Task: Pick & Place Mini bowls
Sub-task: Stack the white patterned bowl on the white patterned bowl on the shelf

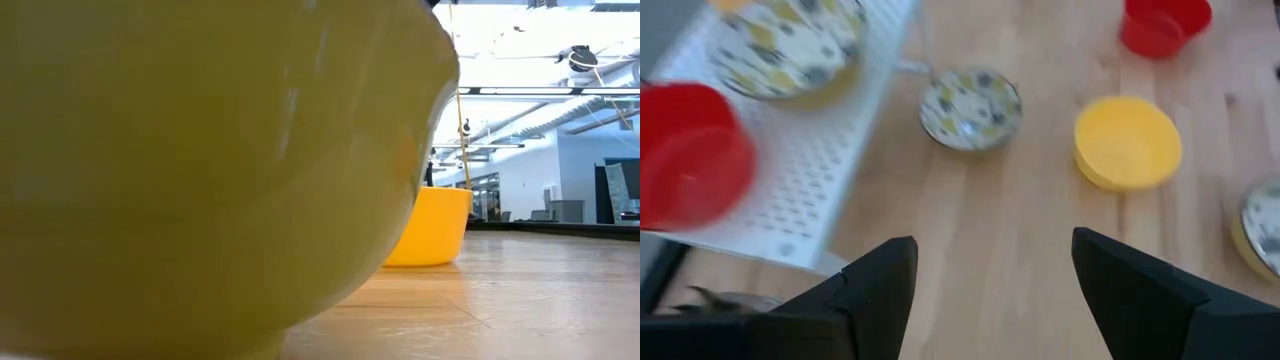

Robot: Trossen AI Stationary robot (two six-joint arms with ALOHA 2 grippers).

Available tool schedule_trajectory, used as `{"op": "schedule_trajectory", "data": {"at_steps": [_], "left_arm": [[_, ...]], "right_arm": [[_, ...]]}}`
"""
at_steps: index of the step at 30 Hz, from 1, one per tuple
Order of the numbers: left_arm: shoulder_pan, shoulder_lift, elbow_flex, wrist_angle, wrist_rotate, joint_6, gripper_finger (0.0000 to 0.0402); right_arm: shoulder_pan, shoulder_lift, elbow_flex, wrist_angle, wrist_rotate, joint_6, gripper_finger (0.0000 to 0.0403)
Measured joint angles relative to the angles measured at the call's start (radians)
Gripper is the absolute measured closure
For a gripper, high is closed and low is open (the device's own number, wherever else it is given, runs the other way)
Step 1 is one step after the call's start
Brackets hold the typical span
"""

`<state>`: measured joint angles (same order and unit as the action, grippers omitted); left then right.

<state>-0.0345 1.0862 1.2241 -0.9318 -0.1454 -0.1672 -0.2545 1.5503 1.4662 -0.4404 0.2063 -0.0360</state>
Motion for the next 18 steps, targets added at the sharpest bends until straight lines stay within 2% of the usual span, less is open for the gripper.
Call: {"op": "schedule_trajectory", "data": {"at_steps": [6,13,16,18], "left_arm": [[0.0,0.0,-0.105,0.084,0.043,0.025,0.0133],[-0.021,0.034,-0.302,0.44,0.075,0.161,0.0133],[-0.033,0.073,-0.335,0.558,0.07,0.218,0.0133],[-0.04,0.099,-0.343,0.578,0.066,0.242,0.0133]], "right_arm": [[0.138,-0.061,0.0,-0.036,0.001,0.042,0.0326],[0.257,-0.129,0.0,-0.126,0.035,0.117,0.0326],[0.292,-0.145,-0.011,-0.175,0.056,0.141,0.0326],[0.309,-0.153,-0.044,-0.196,0.055,0.158,0.0325]]}}
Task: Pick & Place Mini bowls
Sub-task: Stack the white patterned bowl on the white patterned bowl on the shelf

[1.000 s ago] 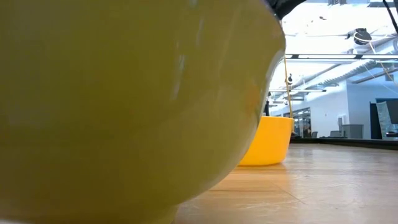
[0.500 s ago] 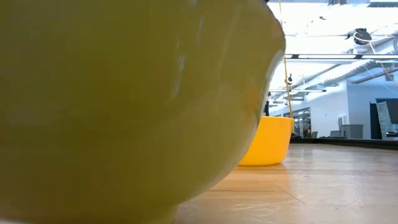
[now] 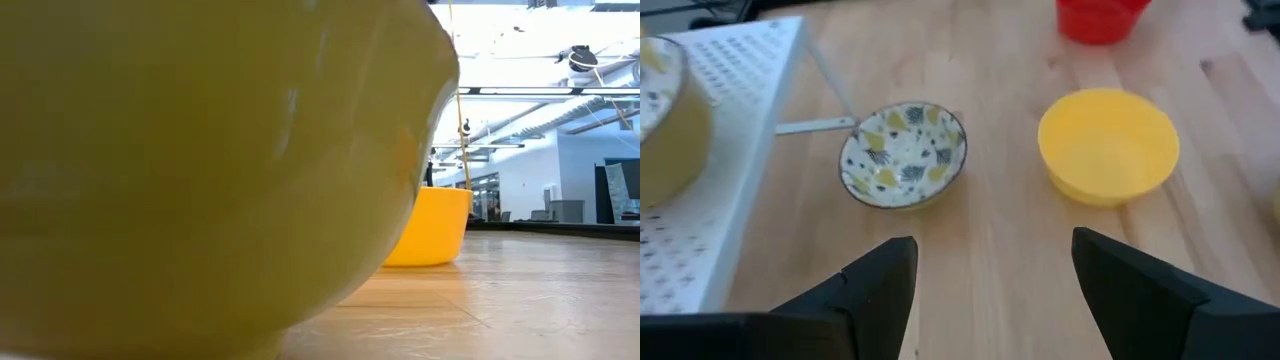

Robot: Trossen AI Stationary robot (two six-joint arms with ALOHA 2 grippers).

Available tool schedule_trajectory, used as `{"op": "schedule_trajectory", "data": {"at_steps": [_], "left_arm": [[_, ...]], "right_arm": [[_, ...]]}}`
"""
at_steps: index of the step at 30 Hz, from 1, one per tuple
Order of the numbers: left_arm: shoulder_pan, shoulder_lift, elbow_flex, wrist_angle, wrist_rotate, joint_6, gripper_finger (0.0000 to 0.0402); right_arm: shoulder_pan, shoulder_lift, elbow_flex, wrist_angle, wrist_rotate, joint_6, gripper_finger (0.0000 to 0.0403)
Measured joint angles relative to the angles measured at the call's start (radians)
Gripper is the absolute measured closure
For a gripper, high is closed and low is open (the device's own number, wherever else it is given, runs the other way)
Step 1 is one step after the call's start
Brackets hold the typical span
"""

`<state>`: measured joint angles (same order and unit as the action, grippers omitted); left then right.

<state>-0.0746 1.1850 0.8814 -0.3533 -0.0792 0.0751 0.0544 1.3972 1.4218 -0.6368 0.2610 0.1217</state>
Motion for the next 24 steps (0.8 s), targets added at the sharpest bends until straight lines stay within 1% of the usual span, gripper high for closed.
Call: {"op": "schedule_trajectory", "data": {"at_steps": [4,6,8,10,13,16,21,24], "left_arm": [[-0.014,0.059,0.0,0.061,0.0,0.058,0.0133],[-0.02,0.084,0.002,0.092,0.0,0.075,0.0133],[-0.029,0.098,0.0,0.082,0.0,0.082,0.0133],[-0.038,0.103,0.0,0.09,-0.001,0.054,0.0133],[-0.054,0.103,0.001,0.087,-0.001,-0.031,0.0133],[-0.068,0.087,0.001,0.073,-0.001,-0.089,0.0133],[-0.086,0.073,0.001,0.073,-0.002,-0.111,0.0133],[-0.086,0.073,0.002,0.069,-0.003,-0.119,0.0133]], "right_arm": [[0.019,0.0,-0.071,0.011,0.0,0.006,0.0326],[0.024,0.0,-0.11,0.04,-0.001,-0.036,0.0325],[0.027,0.0,-0.163,0.093,-0.003,-0.081,0.0325],[0.027,0.0,-0.231,0.181,-0.039,-0.112,0.0325],[0.023,0.001,-0.342,0.332,-0.135,-0.146,0.0325],[0.019,0.008,-0.437,0.45,-0.167,-0.159,0.0325],[0.006,0.045,-0.515,0.509,-0.187,-0.161,0.0323],[0.005,0.089,-0.522,0.511,-0.185,-0.16,0.0308]]}}
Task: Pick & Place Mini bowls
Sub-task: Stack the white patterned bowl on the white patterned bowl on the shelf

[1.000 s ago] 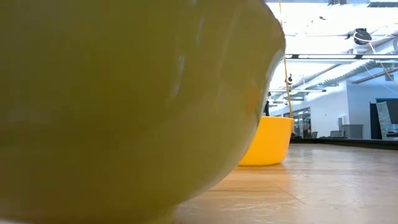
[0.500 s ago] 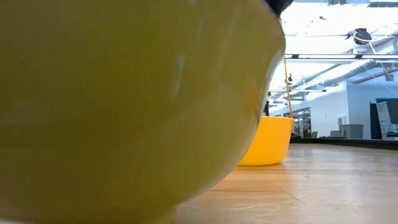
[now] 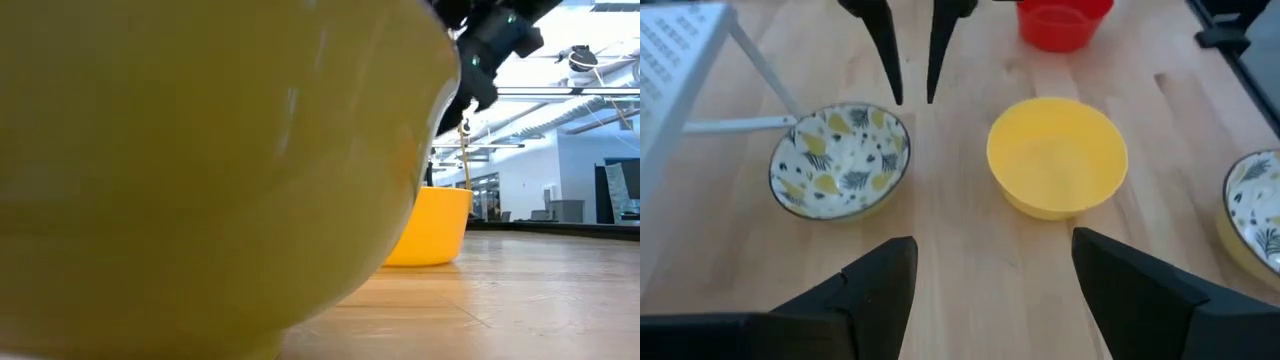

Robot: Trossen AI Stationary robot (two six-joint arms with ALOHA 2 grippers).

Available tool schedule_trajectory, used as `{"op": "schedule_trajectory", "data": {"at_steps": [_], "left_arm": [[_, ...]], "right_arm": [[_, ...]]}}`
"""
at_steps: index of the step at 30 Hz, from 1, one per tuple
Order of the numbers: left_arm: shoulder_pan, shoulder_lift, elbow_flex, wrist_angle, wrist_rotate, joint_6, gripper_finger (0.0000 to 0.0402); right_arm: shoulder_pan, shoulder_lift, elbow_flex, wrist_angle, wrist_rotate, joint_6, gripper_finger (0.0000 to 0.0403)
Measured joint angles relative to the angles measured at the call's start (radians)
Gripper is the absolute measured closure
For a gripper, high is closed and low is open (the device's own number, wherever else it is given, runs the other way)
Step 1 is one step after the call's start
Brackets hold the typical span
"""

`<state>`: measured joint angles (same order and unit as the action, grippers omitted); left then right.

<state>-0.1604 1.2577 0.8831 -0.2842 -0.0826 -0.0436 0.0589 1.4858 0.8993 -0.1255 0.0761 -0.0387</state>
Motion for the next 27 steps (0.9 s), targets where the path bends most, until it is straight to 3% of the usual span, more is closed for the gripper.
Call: {"op": "schedule_trajectory", "data": {"at_steps": [5,11,22,27], "left_arm": [[0.0,-0.004,-0.001,-0.003,-0.001,-0.051,0.0133],[0.0,-0.004,-0.001,-0.006,0.004,-0.104,0.0133],[0.0,-0.004,0.0,-0.096,0.005,-0.191,0.0133],[0.0,-0.004,0.0,-0.094,0.006,-0.203,0.0133]], "right_arm": [[-0.003,0.05,0.0,0.04,0.009,-0.014,0.0265],[-0.019,0.075,0.001,0.041,0.105,-0.027,0.0233],[-0.025,0.146,0.001,0.051,0.03,0.027,0.0233],[-0.033,0.2,0.001,0.056,0.068,0.014,0.0234]]}}
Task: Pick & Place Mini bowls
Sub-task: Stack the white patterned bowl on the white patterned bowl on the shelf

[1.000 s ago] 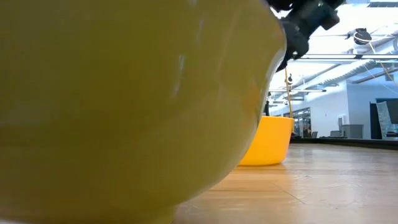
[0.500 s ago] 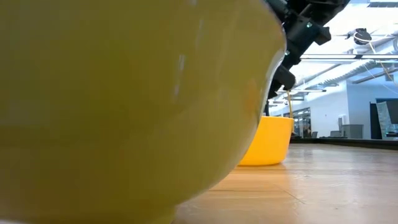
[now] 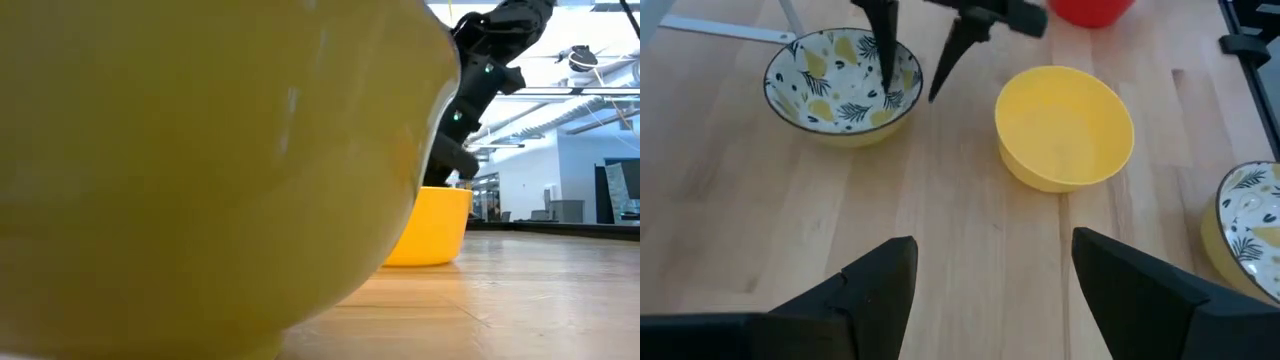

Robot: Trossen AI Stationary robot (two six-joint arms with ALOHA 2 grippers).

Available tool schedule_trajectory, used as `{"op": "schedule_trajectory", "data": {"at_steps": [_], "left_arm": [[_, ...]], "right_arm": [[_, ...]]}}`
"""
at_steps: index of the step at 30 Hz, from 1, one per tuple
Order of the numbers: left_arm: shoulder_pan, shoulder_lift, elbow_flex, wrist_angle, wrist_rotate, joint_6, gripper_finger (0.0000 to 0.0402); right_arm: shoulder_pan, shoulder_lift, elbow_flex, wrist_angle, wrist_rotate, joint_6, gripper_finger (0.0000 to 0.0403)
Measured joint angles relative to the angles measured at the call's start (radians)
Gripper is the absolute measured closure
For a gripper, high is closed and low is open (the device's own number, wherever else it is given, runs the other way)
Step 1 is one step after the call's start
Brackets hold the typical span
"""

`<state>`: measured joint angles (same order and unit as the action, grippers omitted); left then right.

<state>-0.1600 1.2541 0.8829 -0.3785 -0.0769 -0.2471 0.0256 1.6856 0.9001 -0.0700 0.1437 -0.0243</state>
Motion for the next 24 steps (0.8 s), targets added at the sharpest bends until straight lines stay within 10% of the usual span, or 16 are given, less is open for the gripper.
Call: {"op": "schedule_trajectory", "data": {"at_steps": [6,14,24], "left_arm": [[0.0,0.0,0.0,-0.006,0.0,-0.018,0.0133],[0.0,0.0,0.0,-0.015,0.0,-0.023,0.0133],[0.0,0.0,0.0,-0.026,0.0,-0.053,0.0133]], "right_arm": [[-0.003,0.019,0.0,0.011,0.043,-0.047,0.0257],[-0.002,0.018,0.001,0.05,0.047,-0.07,0.0388],[0.031,-0.181,0.035,0.05,0.037,-0.113,0.0396]]}}
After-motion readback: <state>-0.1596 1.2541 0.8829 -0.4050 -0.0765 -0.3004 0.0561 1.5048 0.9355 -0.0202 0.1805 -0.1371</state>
